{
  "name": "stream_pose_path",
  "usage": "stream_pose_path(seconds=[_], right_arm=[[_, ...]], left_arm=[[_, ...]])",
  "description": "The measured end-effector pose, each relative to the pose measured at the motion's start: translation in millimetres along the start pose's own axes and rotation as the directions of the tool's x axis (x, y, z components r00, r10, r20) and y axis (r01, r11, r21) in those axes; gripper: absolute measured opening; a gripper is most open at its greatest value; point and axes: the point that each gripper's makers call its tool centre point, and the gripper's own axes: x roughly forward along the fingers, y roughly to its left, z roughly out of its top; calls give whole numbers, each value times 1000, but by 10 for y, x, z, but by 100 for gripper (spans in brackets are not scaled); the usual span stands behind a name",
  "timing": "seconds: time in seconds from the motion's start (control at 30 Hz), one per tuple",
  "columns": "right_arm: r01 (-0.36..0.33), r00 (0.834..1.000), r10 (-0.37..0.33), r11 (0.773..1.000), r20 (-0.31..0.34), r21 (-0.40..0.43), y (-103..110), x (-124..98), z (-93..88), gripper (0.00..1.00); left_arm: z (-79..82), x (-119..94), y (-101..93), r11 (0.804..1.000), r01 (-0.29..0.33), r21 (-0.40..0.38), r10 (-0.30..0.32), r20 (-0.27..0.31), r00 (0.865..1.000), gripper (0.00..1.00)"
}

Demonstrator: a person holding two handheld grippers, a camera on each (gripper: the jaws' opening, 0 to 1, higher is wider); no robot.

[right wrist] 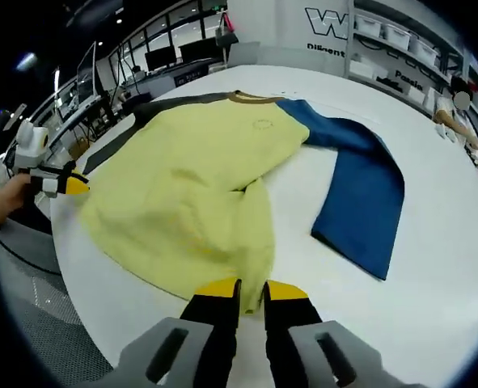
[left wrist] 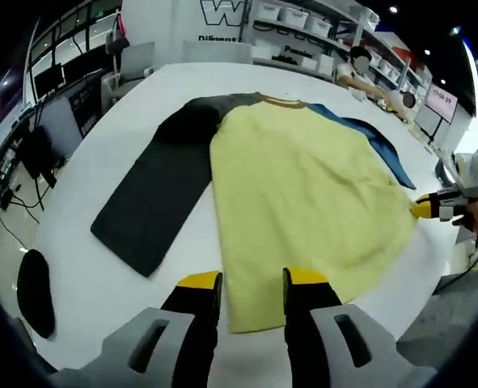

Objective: Fold the garment on the visible template until the final outline fits inside the template.

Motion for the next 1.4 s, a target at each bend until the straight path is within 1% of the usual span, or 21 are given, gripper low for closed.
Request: stream_pose_path(seconds=[0.1,0.17,0.2,0.23,0.3,0.33,0.37,0.4,0.5,0.63,0.67,0.7,0.77,0.83,0.93,1.07,1.2,1.27,1.3,1.33,1.4], right_arm=[[0,1000,0,1000,7,8,8,-15,-20,0],[0,1000,-1,1000,9,12,18,-26,-23,0],[1,1000,-1,1000,8,8,36,-45,-31,0],[3,1000,-3,1000,10,9,44,-61,-33,0],[4,1000,-4,1000,8,10,53,-81,-40,0],[5,1000,-6,1000,12,25,64,-115,-39,0],[5,1000,-7,998,23,59,87,-158,-31,0],[11,1000,-13,995,20,99,108,-197,-42,0],[13,999,-19,988,33,151,204,-311,-83,0],[13,1000,-14,986,3,164,273,-322,-213,0],[34,999,-28,983,-40,183,279,-335,-329,0],[43,998,-33,980,-54,193,272,-337,-374,0],[32,999,-23,974,-39,224,292,-332,-395,0],[38,998,-28,974,-47,224,290,-320,-422,0],[51,997,-38,977,-69,207,278,-313,-450,0],[44,997,-29,979,-75,200,278,-312,-465,0],[37,997,-24,980,-67,196,273,-329,-453,0],[32,999,-27,977,-28,210,230,-364,-366,1],[32,999,-29,976,-17,214,216,-370,-341,4],[44,998,-52,976,34,214,98,-407,-214,6],[70,994,-85,975,63,211,-53,-426,-122,9]], left_arm=[[-44,-23,68,1000,-16,-3,16,-10,1000,21],[-51,-28,69,1000,-13,-6,13,-11,1000,14],[-69,-54,92,1000,-31,5,31,-12,999,10],[-72,-67,92,999,-34,12,34,-13,999,8],[-67,-81,87,999,-36,5,36,-9,999,7],[-71,-92,84,999,-35,5,35,-9,999,6],[-70,-105,75,999,-37,1,37,-9,999,6],[-74,-114,74,999,-38,-1,38,-11,999,6],[-81,-143,60,999,-37,-6,37,-11,999,6],[-73,-162,36,999,-33,-6,33,-16,999,6],[-72,-176,35,999,-34,-9,34,-16,999,6],[-60,-188,28,999,-34,-10,34,-14,999,6],[-57,-201,18,999,-31,-12,31,-14,999,6],[-65,-203,14,999,-32,-11,32,-15,999,6],[-135,-198,38,999,-43,-15,42,-43,998,6],[-149,-198,18,999,-47,-13,46,-50,998,6],[-164,-172,14,998,-55,-5,54,-55,997,6],[-162,-166,15,998,-58,-9,57,-56,997,6],[-162,-162,18,998,-58,-10,57,-56,997,6],[-162,-157,23,998,-59,-16,58,-52,997,6],[-164,-156,24,998,-57,-21,56,-49,997,6]])
